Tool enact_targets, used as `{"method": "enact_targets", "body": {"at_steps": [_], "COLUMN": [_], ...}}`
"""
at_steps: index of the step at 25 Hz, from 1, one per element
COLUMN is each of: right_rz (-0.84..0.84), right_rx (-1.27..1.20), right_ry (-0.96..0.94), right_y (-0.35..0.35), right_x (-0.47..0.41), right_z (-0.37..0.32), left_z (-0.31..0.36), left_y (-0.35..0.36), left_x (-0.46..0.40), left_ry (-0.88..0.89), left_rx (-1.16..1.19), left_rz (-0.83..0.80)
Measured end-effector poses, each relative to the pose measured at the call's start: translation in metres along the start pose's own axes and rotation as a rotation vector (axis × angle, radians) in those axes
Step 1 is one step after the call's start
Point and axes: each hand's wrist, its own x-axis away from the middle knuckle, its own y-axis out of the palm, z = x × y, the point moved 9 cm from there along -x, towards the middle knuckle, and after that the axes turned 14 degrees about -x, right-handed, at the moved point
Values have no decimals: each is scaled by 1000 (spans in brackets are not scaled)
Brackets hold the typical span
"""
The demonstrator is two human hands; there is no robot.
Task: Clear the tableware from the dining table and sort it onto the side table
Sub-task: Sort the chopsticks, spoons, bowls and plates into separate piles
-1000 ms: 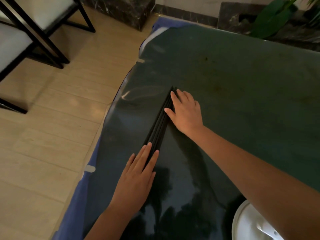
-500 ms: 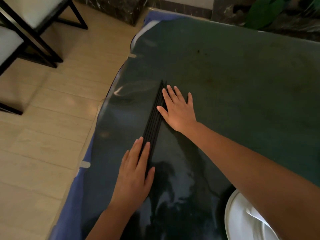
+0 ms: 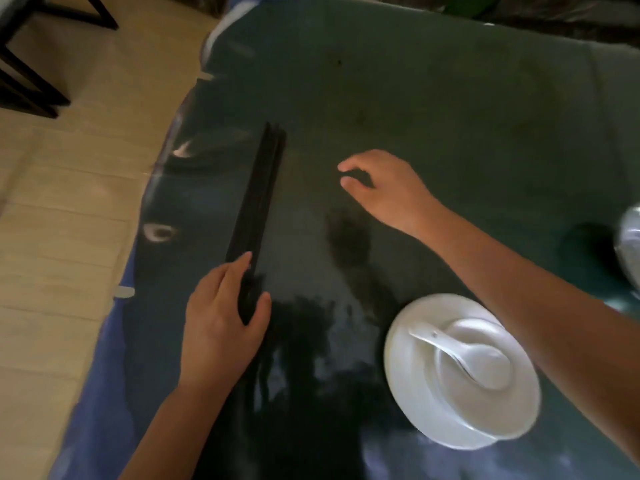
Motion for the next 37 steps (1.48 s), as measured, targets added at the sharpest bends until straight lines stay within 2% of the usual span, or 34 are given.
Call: {"method": "enact_targets", "body": {"at_steps": [3,5,8,12,16,20,24,28,32,35,37], "right_rz": [-46,-65,-5,39,-37,-84,-78,-14,171,167,128], "right_rx": [-32,6,44,19,104,303,326,147,-203,-491,-544], "right_ry": [87,146,139,151,132,102,70,61,145,289,324], "right_y": [-53,-72,-89,-78,-45,-26,-23,-37,-67,-74,-77], "right_x": [89,140,198,246,257,249,247,247,237,208,176], "right_z": [22,35,46,61,67,71,72,75,81,83,75], "left_z": [79,124,168,191,195,199,193,185,157,137,121], "left_y": [2,3,5,28,44,48,42,32,16,11,13], "left_x": [14,27,44,52,48,43,47,49,41,35,30], "left_ry": [204,256,293,257,228,206,152,94,-147,-268,-361], "left_rx": [126,173,150,27,-114,-69,33,148,452,582,679], "left_rz": [-55,-85,-91,-255,-420,-568,-659,-656,-551,-467,-390]}}
